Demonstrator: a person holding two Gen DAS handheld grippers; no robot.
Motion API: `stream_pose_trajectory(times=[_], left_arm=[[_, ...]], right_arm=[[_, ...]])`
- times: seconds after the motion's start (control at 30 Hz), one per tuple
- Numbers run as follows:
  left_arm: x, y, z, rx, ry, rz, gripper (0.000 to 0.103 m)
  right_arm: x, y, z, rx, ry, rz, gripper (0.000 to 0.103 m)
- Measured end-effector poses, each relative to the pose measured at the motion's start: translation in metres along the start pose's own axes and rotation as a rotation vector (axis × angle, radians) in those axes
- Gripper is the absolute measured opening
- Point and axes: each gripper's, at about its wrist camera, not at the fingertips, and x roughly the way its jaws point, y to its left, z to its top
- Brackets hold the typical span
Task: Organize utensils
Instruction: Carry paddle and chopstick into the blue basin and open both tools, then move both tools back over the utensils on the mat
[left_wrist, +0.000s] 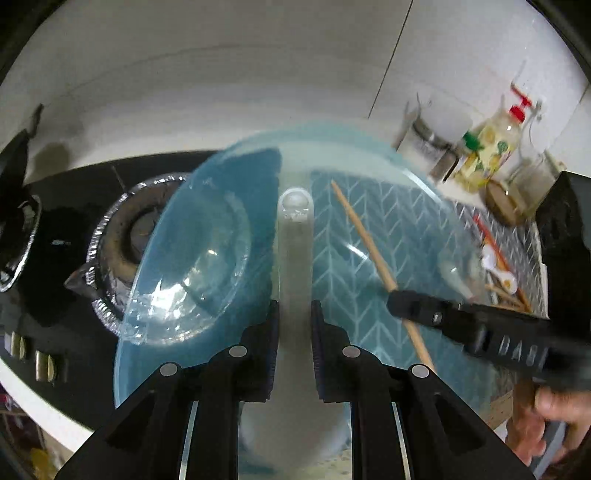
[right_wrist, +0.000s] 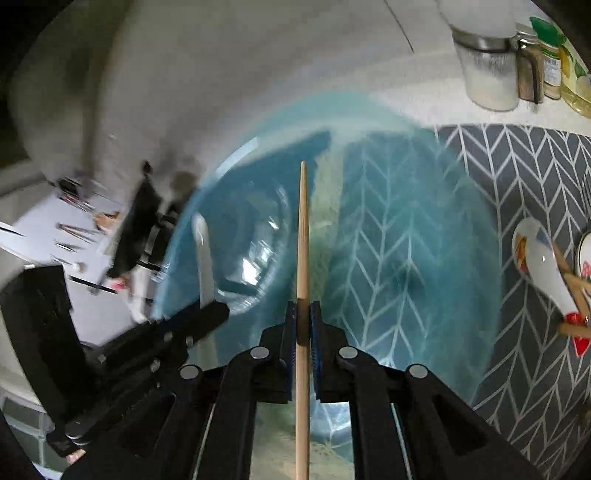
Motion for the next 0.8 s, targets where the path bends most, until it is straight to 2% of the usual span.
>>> stream_pose_trajectory(times=[0.13,0.23,0.27,0.37,0.47,0.53,0.6,0.63,0.67,0.7,0.73,0.8], left_arm=[[0.022,0.003,0.005,0.007,0.052,-0.015,0.02],[0.026,0.0,0.009,-0.001,0.055,-0.016,0.035],[0.025,-0.001,0.01,-0.006,0.047,-0.015,0.036],[0.011,-0.006,0.011,-0.015,0.013,-0.023,0.036],[-0.027,-0.028,0.012,-0.002,-0.067,-0.051,0.036],[-0.061,-0.052,0.01,0.022,-0.132,-0.108,0.036],[-0.086,-0.087,0.001,0.072,-0.167,-0.167,0.045],[-0.092,-0.108,-0.005,0.102,-0.17,-0.186,0.054],[-0.093,-0.123,-0.011,0.123,-0.167,-0.198,0.058],[-0.088,-0.15,-0.021,0.159,-0.141,-0.234,0.058],[-0.079,-0.169,-0.03,0.18,-0.109,-0.263,0.059],[-0.043,-0.214,-0.051,0.223,0.003,-0.312,0.059]], right_arm=[[0.009,0.013,-0.009,-0.016,0.032,-0.099,0.008],[0.006,0.018,-0.01,-0.073,0.047,-0.149,0.009],[0.004,0.021,-0.011,-0.102,0.046,-0.17,0.009],[-0.021,0.015,-0.011,-0.138,-0.003,-0.139,0.009],[-0.08,-0.01,-0.01,-0.19,-0.11,0.032,0.009],[-0.108,-0.034,-0.011,-0.237,-0.143,0.036,0.013],[-0.137,-0.077,-0.016,-0.297,-0.175,-0.07,0.032],[-0.147,-0.102,-0.021,-0.327,-0.187,-0.161,0.034],[-0.152,-0.121,-0.024,-0.345,-0.187,-0.235,0.036],[-0.157,-0.152,-0.03,-0.359,-0.164,-0.345,0.036],[-0.16,-0.179,-0.036,-0.375,-0.13,-0.416,0.036],[-0.168,-0.222,-0.049,-0.394,-0.094,-0.474,0.036]])
